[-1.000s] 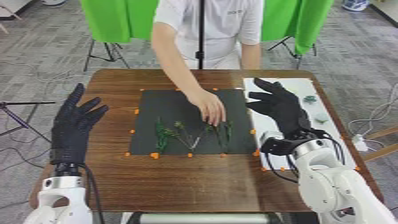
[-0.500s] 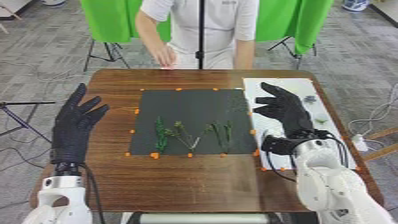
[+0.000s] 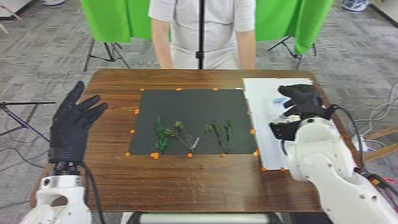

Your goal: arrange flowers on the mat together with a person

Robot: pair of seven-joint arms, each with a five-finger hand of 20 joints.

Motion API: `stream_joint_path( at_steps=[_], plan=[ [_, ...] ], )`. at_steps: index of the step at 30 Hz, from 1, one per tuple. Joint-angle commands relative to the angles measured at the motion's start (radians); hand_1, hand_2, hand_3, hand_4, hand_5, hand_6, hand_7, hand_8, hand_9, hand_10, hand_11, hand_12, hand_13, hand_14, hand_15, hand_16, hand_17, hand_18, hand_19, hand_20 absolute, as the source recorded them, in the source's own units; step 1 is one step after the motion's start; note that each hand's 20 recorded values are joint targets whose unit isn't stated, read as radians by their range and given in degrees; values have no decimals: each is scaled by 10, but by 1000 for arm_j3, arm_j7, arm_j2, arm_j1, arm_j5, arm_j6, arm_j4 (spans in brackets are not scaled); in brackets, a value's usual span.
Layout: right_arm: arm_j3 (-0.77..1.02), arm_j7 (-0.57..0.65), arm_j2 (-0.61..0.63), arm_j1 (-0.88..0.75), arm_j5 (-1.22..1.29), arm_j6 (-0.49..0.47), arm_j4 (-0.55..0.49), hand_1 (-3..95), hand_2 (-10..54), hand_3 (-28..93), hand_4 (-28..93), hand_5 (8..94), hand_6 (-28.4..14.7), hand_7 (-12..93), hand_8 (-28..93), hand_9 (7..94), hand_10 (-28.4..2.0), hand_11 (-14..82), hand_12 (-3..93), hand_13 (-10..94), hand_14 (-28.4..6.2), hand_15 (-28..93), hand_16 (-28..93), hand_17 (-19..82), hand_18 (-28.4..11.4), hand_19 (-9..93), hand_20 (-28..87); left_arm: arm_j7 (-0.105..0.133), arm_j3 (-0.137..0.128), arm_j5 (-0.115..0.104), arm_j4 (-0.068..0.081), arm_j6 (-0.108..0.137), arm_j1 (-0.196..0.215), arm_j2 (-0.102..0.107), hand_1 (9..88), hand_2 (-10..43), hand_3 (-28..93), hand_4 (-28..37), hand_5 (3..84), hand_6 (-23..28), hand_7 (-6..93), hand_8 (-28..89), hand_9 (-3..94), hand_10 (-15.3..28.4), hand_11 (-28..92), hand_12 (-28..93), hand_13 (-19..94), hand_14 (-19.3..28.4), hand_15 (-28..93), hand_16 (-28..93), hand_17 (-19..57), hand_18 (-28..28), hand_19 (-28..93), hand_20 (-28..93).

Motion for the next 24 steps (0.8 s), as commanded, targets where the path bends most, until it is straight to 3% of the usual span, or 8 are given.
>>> stream_joint_path(
  at_steps=[1,7,14,21,24],
  plan=[
    [-15,146,0,70,-157,-165,47,294,23,698,-219,496,-27,146,-123,654,-191,288,167,621,-171,604,111,218,-266,662,175,10,7,-10,-3,9,0,4,212,77,733,-283,287,36,113,-88,334,169,220,118,272,226,409,-48,-55,257,555,31],
    [-44,171,-19,99,-170,-287,99,309,20,686,-212,516,-25,139,-118,680,-193,286,168,647,-169,608,114,228,-273,680,155,23,6,-21,-6,15,7,8,213,77,733,-283,286,37,114,-88,335,170,219,117,272,228,410,-49,-56,258,557,28],
    [-99,190,-27,146,-197,-395,164,324,10,685,-208,520,-16,136,-119,690,-193,280,169,654,-169,601,117,228,-280,685,140,19,3,-17,-3,6,0,3,213,77,734,-283,286,38,115,-88,335,171,217,118,272,229,410,-49,-56,258,558,26],
    [-155,211,-39,196,-220,-439,240,329,5,686,-211,513,-11,129,-118,686,-193,266,167,656,-169,595,120,226,-282,685,128,29,9,-26,-3,1,-5,9,213,77,734,-282,286,38,116,-88,335,172,216,119,272,229,410,-49,-57,258,560,25],
    [-174,214,-40,210,-233,-460,265,331,2,689,-211,508,-11,128,-116,685,-193,262,167,657,-169,592,120,227,-282,686,125,25,5,-20,-3,-7,-6,1,213,76,734,-282,286,38,116,-88,336,171,215,120,272,230,410,-49,-56,259,561,25]
  ],
)
